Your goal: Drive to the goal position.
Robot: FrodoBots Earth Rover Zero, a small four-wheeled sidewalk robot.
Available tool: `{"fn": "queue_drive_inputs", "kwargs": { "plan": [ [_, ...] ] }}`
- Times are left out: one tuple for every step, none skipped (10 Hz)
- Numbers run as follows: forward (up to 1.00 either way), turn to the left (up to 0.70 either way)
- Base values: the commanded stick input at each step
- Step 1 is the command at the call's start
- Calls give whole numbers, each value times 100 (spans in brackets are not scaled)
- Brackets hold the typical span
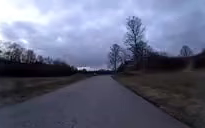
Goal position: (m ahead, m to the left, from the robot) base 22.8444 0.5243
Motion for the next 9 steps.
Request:
{"fn": "queue_drive_inputs", "kwargs": {
  "plan": [
    [50, 0],
    [50, 0],
    [50, 0],
    [50, 0],
    [50, 0],
    [50, 0],
    [50, 0],
    [50, 0],
    [50, 0]
  ]
}}
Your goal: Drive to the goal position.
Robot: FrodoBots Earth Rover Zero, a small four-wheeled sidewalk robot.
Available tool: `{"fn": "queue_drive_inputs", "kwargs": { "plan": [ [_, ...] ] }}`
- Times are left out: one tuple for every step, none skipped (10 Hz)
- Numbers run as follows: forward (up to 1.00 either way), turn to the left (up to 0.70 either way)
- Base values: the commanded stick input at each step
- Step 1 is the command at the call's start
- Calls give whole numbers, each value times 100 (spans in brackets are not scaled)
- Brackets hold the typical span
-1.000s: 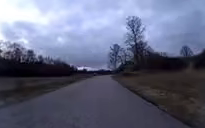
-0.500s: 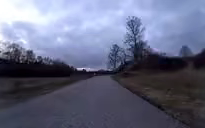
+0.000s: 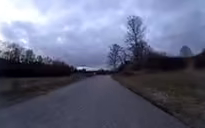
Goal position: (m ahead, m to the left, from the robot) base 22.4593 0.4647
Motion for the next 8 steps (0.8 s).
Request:
{"fn": "queue_drive_inputs", "kwargs": {
  "plan": [
    [50, 0],
    [50, 0],
    [50, 0],
    [50, 0],
    [50, 0],
    [50, 0],
    [50, 0],
    [50, 0]
  ]
}}
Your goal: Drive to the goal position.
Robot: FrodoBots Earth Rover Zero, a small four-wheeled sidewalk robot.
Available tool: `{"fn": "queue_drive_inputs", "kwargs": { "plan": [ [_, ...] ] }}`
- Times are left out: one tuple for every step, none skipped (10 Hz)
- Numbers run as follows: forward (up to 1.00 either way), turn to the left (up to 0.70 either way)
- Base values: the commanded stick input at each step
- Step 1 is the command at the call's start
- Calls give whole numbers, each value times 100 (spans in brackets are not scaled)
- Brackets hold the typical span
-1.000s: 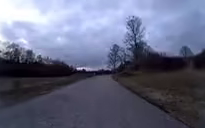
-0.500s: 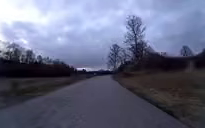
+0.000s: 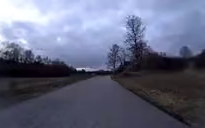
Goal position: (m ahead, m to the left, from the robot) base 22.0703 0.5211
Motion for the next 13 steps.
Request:
{"fn": "queue_drive_inputs", "kwargs": {
  "plan": [
    [50, 0],
    [50, 0],
    [50, 0],
    [50, 0],
    [50, 0],
    [50, 0],
    [50, 0],
    [50, 0],
    [50, 0],
    [50, 0],
    [50, 0],
    [50, 0],
    [50, 0]
  ]
}}
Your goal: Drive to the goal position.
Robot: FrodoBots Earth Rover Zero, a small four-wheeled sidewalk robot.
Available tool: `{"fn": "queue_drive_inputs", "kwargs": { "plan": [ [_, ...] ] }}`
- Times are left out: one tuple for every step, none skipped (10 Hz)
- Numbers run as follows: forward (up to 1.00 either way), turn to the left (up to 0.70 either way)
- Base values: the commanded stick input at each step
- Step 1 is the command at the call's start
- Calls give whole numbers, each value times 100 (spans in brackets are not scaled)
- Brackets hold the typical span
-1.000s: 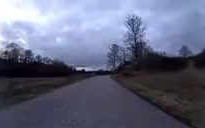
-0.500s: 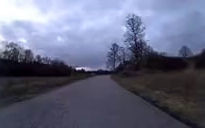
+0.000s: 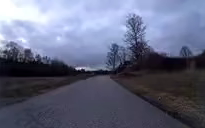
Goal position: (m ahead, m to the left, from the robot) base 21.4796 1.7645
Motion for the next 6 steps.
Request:
{"fn": "queue_drive_inputs", "kwargs": {
  "plan": [
    [50, 0],
    [50, 0],
    [50, 0],
    [50, 0],
    [50, 0],
    [50, 0]
  ]
}}
